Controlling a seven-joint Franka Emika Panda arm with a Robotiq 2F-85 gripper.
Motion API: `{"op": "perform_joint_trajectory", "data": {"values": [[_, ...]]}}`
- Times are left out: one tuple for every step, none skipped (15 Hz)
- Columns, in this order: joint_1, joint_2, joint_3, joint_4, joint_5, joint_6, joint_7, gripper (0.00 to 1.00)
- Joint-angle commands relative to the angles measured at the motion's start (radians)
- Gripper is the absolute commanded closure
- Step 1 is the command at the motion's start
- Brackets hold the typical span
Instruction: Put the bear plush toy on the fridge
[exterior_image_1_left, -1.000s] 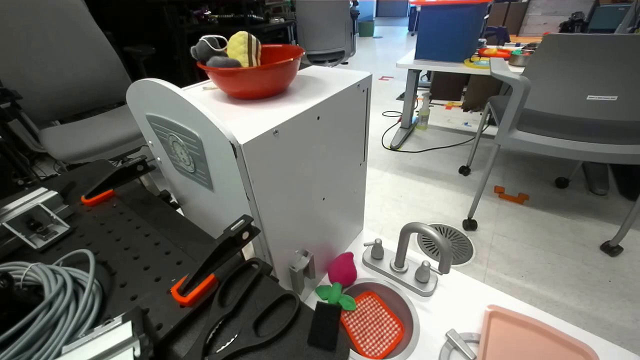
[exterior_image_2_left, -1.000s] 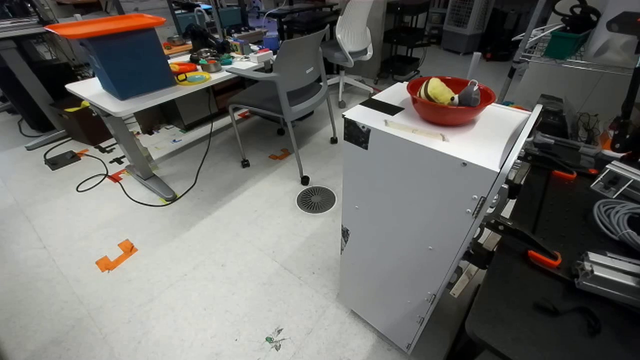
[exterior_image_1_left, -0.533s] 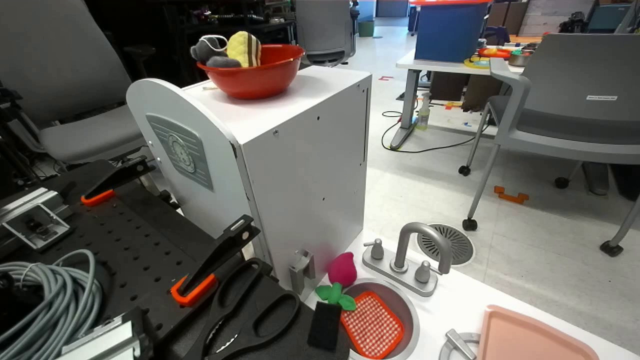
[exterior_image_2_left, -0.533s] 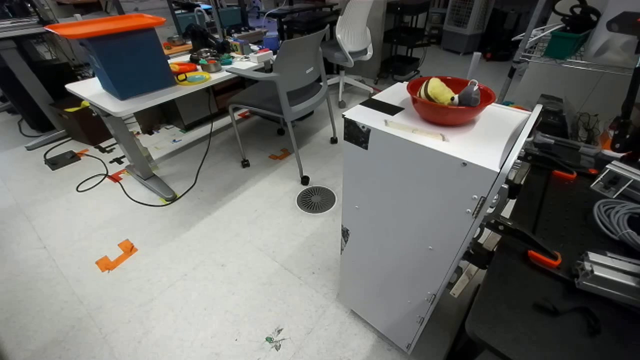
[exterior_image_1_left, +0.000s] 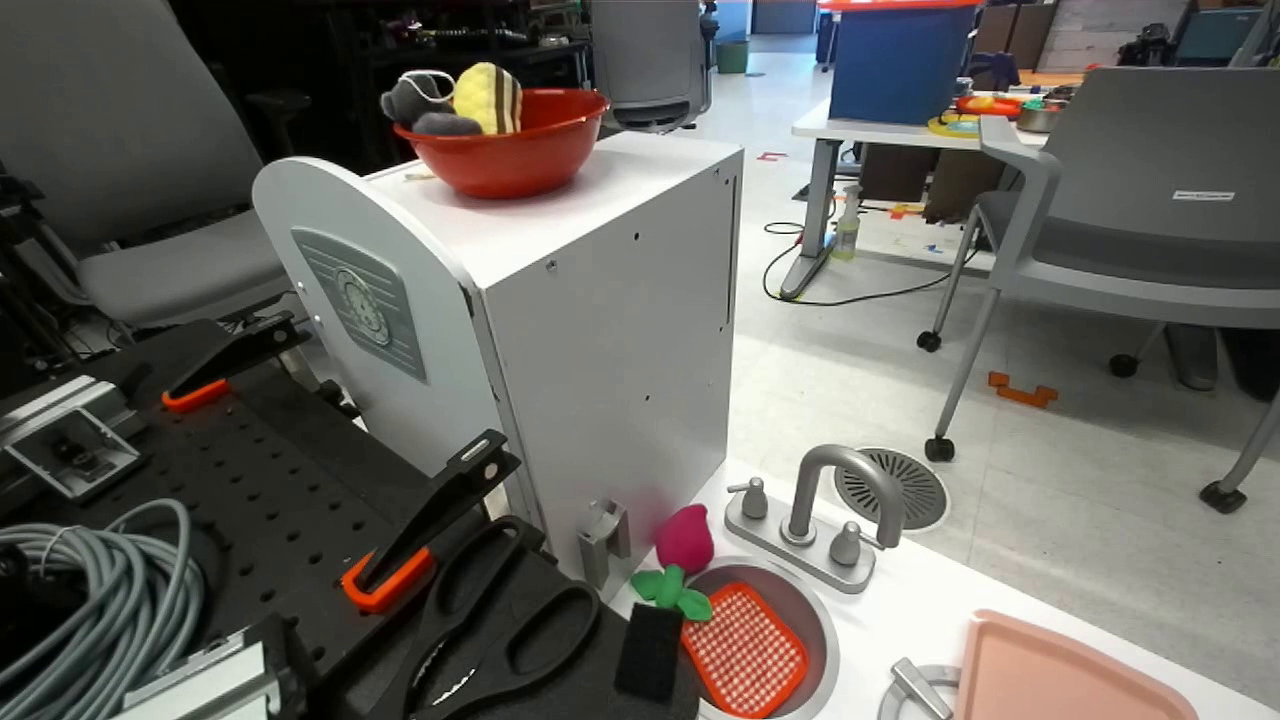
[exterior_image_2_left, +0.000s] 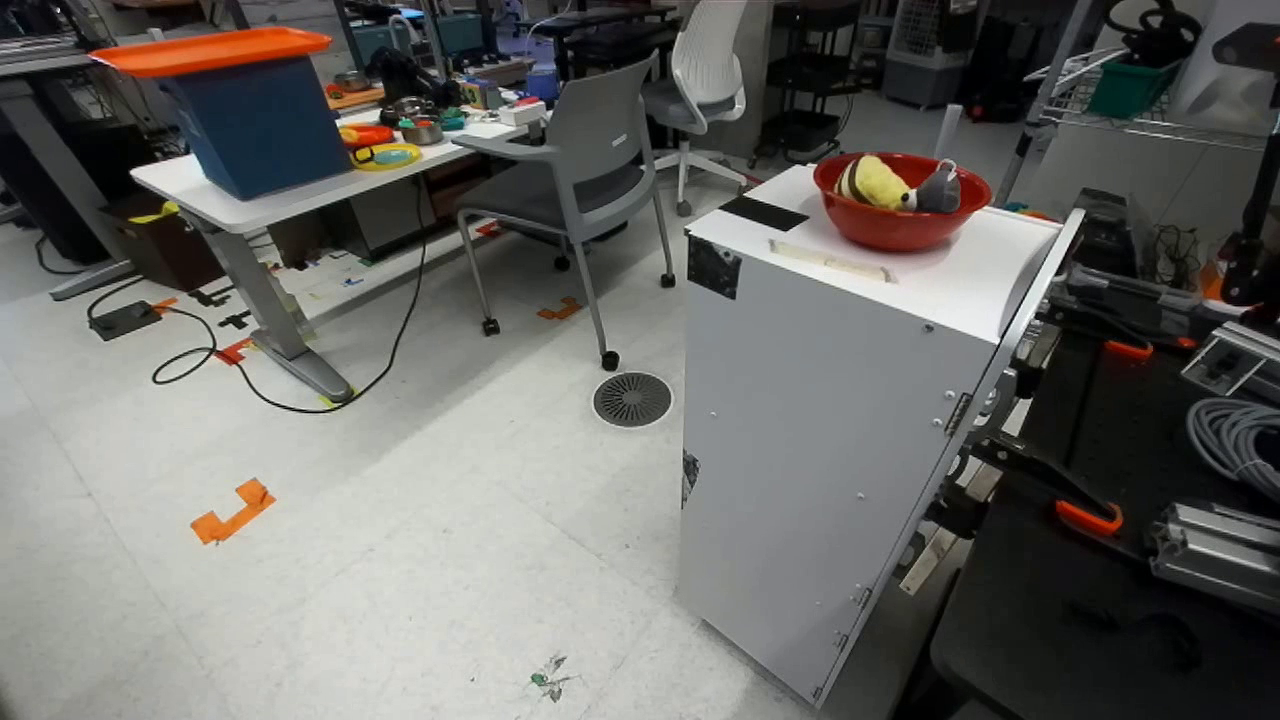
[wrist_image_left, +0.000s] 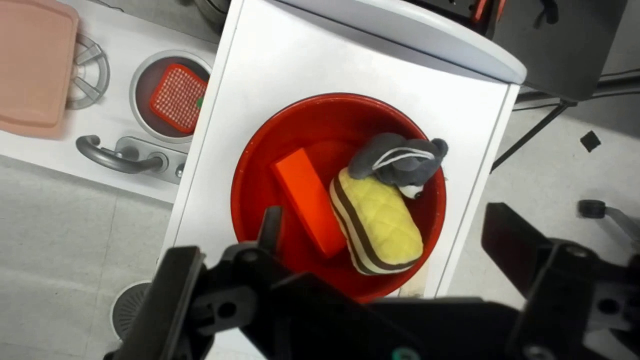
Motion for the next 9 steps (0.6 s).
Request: {"op": "perform_joint_trajectory", "data": {"values": [[0.019,0.071,0.023,0.094,-0.095,-0.085,0.066,0.0],[0.023,0.08,0.025,0.105,-0.112,-0.087,0.096,0.0],[0.028,0.088,0.026,0.114,-0.127,-0.083,0.13,0.0],[0.033,0.093,0.026,0.118,-0.136,-0.062,0.179,0.0],[0.036,0.098,0.025,0.127,-0.139,-0.058,0.216,0.0],[0.038,0.101,0.026,0.133,-0.135,-0.053,0.235,0.0],[0.036,0.102,0.03,0.139,-0.117,-0.048,0.222,0.0],[0.033,0.099,0.033,0.14,-0.1,-0.04,0.2,0.0],[0.029,0.095,0.037,0.141,-0.087,-0.031,0.178,0.0]]}}
